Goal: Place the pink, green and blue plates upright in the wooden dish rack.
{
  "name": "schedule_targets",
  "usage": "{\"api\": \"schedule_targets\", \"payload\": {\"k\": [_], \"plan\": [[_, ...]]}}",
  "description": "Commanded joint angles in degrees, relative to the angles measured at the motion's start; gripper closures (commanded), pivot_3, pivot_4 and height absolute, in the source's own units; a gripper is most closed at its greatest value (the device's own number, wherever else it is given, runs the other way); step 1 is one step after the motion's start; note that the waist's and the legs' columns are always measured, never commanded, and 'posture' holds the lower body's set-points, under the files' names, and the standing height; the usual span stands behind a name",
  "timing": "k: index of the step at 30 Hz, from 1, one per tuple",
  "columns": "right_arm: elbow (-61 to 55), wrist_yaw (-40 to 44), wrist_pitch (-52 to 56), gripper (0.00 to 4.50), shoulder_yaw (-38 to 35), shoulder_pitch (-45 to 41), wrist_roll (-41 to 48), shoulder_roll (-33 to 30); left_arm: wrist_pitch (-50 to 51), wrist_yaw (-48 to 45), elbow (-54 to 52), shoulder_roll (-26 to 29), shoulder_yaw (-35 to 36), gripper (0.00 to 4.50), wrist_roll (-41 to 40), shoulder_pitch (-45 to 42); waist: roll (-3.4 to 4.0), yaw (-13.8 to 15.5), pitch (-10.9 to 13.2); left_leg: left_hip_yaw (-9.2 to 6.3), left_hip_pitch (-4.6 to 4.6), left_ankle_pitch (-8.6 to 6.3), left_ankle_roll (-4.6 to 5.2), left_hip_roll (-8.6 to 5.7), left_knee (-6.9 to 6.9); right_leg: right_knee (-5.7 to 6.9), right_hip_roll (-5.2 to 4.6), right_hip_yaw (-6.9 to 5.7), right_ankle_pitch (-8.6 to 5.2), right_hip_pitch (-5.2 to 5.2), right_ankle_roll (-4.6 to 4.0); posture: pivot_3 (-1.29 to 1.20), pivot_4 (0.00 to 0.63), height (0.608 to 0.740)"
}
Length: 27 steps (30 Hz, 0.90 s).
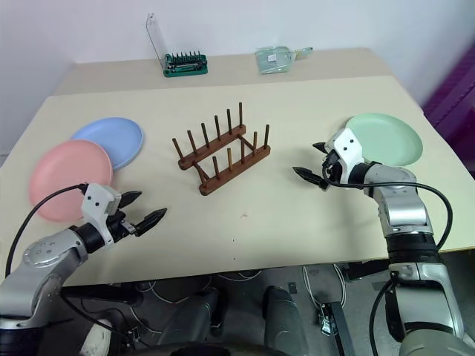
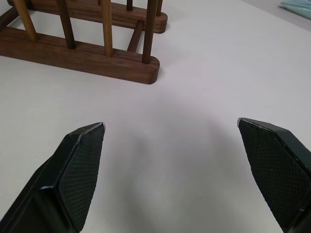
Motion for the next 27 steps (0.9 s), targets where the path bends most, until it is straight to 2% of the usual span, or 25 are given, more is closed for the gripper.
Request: {"api": "schedule_targets", "payload": {"k": [1, 5, 10, 16, 26, 27], "plan": [[0.57, -0.25, -1.91, 0.03, 0.37, -2.48, -0.54, 0.84, -0.43, 1.01, -2.54, -0.88, -0.94, 0.06, 0.16, -0.79, 0.00, -0.01, 0.00, 0.00, 0.00, 0.00, 0.00, 0.00, 0.00, 0.00, 0.00, 0.00, 0.00, 0.00, 0.00, 0.00, 0.150, 0.740], [2.50, -0.12, -3.13, 0.03, 1.10, -4.56, -1.23, 1.63, -0.62, 0.79, -2.76, -1.93, -2.98, 0.06, 0.06, -1.84, 0.00, -0.07, 0.00, 0.00, 0.00, 0.00, 0.00, 0.00, 0.00, 0.01, 0.02, 0.00, 0.01, -0.01, 0.00, 0.00, 0.150, 0.740], [0.91, -0.27, -2.79, 0.03, 1.42, -4.48, -0.97, 2.21, 0.84, -3.97, 0.30, -1.26, -8.21, 0.06, -0.70, -5.23, -0.01, 0.10, 0.00, 0.00, 0.00, 0.00, 0.00, -0.03, 0.02, 0.00, 0.03, -0.02, 0.01, 0.03, 0.01, 0.00, 0.150, 0.740], [-4.12, -2.12, -0.94, 0.03, 0.36, -1.15, 0.02, 2.85, -3.46, -5.68, 14.51, -2.75, -18.51, 0.06, 8.33, -16.16, 0.00, 0.16, -0.01, -0.01, 0.01, 0.01, 0.00, -0.04, 0.03, 0.03, 0.10, -0.04, 0.03, 0.02, 0.04, 0.00, 0.150, 0.740], [-14.90, -5.24, 4.09, 0.03, -1.94, 6.59, 1.93, 2.09, -9.14, -11.13, 29.67, -9.70, -22.90, 0.06, 10.61, -26.29, 0.08, 0.36, -0.08, -0.05, 0.06, 0.01, -0.01, -0.08, 0.07, 0.05, 0.03, -0.06, 0.12, 0.10, 0.20, 0.00, 0.150, 0.740], [-14.53, -5.20, 3.92, 0.00, -2.10, 6.82, 1.81, 1.92, -9.68, -11.09, 31.25, -10.69, -23.33, 0.54, 11.26, -27.39, 0.08, 0.42, -0.08, -0.05, 0.07, 0.02, 0.00, -0.09, 0.08, 0.05, 0.03, -0.07, 0.12, 0.13, 0.21, 0.00, 0.150, 0.740]]}}
